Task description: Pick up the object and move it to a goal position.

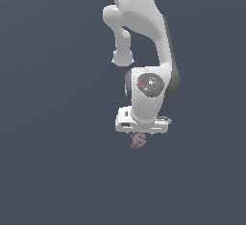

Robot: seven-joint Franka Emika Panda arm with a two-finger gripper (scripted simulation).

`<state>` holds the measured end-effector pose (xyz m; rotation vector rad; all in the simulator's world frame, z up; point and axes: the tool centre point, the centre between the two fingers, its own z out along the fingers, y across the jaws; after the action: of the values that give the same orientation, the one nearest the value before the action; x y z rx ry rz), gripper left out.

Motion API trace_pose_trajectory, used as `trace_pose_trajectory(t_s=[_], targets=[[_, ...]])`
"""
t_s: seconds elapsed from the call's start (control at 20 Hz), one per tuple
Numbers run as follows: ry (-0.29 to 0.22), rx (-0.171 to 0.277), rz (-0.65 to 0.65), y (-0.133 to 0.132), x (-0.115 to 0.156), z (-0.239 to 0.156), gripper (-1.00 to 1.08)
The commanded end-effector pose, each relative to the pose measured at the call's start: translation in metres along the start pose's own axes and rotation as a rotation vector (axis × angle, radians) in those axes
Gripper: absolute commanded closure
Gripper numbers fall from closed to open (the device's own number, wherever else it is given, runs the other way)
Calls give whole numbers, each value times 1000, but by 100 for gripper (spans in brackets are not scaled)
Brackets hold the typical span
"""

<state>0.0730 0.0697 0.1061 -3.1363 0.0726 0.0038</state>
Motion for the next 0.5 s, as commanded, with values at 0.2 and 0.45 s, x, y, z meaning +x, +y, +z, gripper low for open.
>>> trace_pose_trajectory(t_s=[0.2, 0.45], targets=[[2, -4, 10, -3, 6, 6, -92], [2, -4, 9, -3, 5, 12, -92]])
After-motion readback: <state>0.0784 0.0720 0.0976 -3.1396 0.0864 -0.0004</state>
